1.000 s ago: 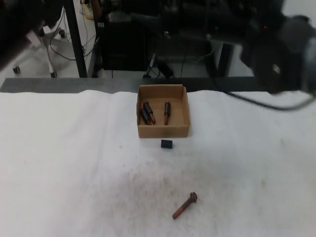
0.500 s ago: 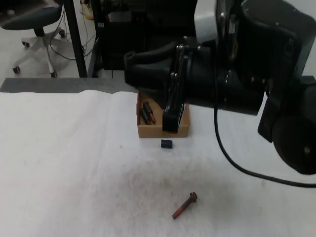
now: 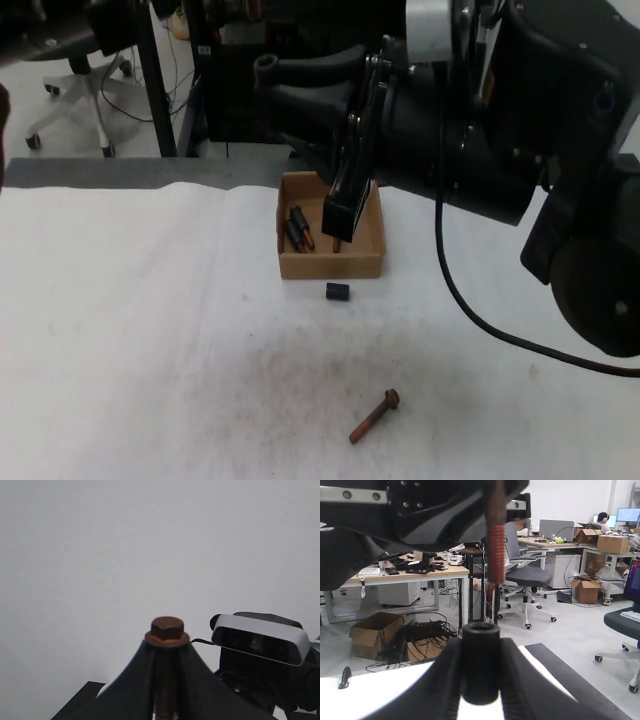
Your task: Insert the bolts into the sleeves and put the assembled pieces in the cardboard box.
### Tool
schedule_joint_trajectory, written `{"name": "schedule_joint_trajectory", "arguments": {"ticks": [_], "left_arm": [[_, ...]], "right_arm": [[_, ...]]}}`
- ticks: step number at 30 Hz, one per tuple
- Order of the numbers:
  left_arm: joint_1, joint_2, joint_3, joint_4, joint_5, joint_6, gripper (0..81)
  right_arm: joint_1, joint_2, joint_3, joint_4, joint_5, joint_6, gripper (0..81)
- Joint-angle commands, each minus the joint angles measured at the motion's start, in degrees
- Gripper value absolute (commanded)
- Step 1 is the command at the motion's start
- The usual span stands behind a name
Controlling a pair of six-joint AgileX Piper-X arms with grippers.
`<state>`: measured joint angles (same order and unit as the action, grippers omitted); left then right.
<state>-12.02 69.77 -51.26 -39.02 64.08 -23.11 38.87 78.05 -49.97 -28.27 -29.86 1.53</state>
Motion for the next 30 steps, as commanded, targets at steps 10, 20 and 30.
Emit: {"name": "schedule_joint_trajectory", "arguments": {"ticks": [10, 20, 30], "left_arm": [[-2.57, -0.22, -0.81, 0.07, 0.88, 0.38, 0.1], [-2.91, -0.22, -0.64, 2.44, -0.63, 1.1, 0.1], [-2.91, -0.18, -0.66, 2.44, -3.05, 1.1, 0.1]], "right_arm": [[-0.17, -0.88, -0.29, -3.71, 0.43, 1.49, 0.6], [-0.17, -0.88, -0.29, -3.71, 0.43, 1.92, 0.6], [-0.17, -0.88, -0.29, -3.71, 0.43, 1.92, 0.6]]}}
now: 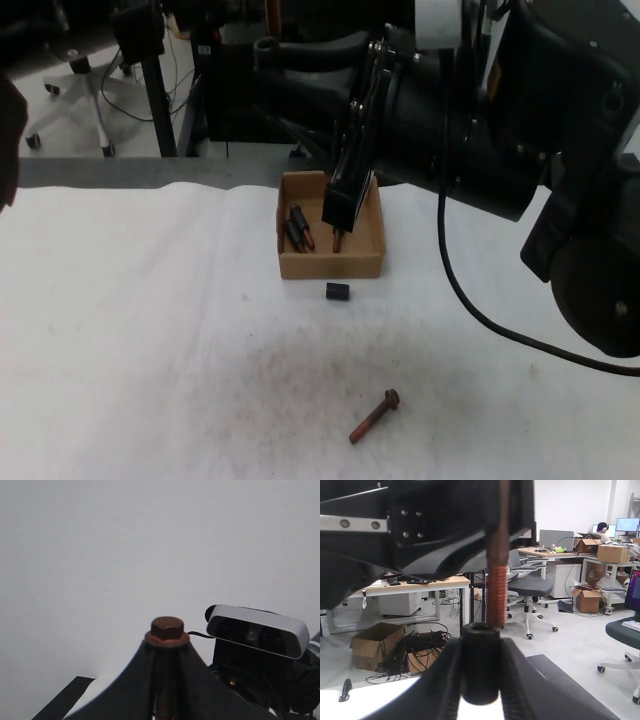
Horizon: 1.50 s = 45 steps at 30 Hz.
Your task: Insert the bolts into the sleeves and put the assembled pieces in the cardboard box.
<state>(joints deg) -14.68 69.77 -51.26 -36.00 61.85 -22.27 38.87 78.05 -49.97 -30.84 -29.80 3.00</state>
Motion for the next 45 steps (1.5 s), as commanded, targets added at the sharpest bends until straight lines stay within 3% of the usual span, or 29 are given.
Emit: {"name": "schedule_joint_trajectory", "arguments": {"ticks": [1, 16, 45], "left_arm": [[-0.24, -0.18, -0.66, -0.57, -1.11, 0.26, 0.1], [-0.24, -0.18, -0.66, -0.57, 0.36, -1.38, 0.1], [-0.24, -0.18, -0.66, 1.59, -1.46, -0.11, 0.1]], "right_arm": [[-0.17, -0.88, -0.29, -1.14, 0.37, 0.44, 0.6], [-3.06, -0.88, -0.29, -1.14, 0.71, 0.44, 0.6], [-2.6, -0.88, -0.29, 4.44, -2.25, 0.44, 0.6]]}}
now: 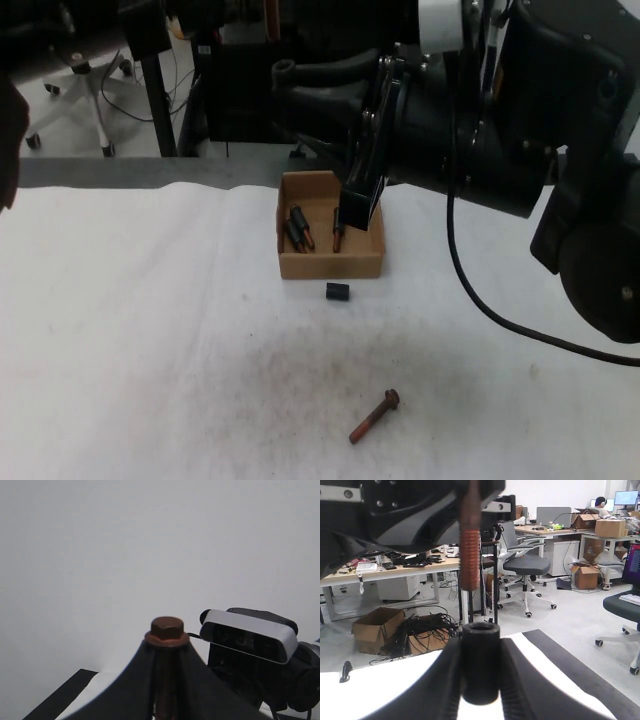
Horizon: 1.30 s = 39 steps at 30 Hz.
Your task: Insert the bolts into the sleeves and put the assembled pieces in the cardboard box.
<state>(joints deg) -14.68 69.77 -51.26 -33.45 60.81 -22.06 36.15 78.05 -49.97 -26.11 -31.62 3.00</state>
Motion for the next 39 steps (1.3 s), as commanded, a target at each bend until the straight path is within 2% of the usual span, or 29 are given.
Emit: {"name": "schedule_joint_trajectory", "arguments": {"ticks": [1, 12, 25, 39], "left_arm": [[-0.24, -0.18, -0.66, -0.81, -0.42, -0.32, 0.1], [-0.24, -0.18, -0.66, -0.21, -0.57, -0.22, 0.1], [-0.24, -0.18, -0.66, 0.28, -0.69, -0.22, 0.1], [-0.24, -0.18, -0.66, 2.83, -0.69, 0.0, 0.1]], "right_arm": [[0.12, -0.88, -0.29, -0.41, -0.43, 0.44, 0.6], [0.47, -0.88, -0.29, -3.73, -0.43, 0.59, 0.6], [0.6, -0.88, -0.29, -3.73, -0.43, 5.65, 0.6], [1.46, -0.88, -0.29, -3.73, -0.43, 5.64, 0.6]]}}
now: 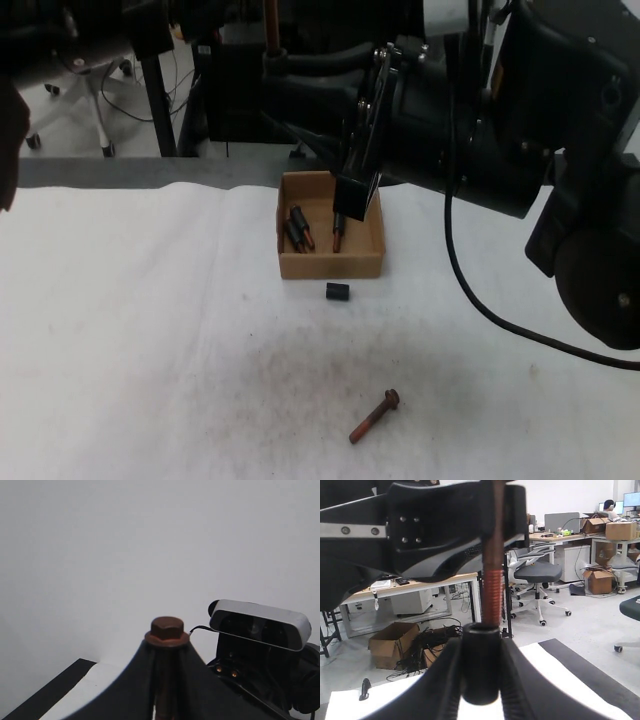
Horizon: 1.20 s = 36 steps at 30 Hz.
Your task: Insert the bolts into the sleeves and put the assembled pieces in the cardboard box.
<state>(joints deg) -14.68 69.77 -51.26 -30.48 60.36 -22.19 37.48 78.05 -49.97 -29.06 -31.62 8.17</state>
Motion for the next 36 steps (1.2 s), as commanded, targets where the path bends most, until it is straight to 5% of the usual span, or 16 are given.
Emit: {"name": "schedule_joint_trajectory", "arguments": {"ticks": [1, 36], "left_arm": [[-0.24, -0.18, -0.66, -0.14, -0.24, 0.14, 0.1], [-0.32, -0.18, 0.58, 1.56, 0.14, -0.09, 0.1]], "right_arm": [[0.14, -0.88, -0.29, -0.77, -0.43, 0.48, 0.6], [-0.06, -0.88, -0.61, -0.77, 2.61, -0.33, 0.6]]}}
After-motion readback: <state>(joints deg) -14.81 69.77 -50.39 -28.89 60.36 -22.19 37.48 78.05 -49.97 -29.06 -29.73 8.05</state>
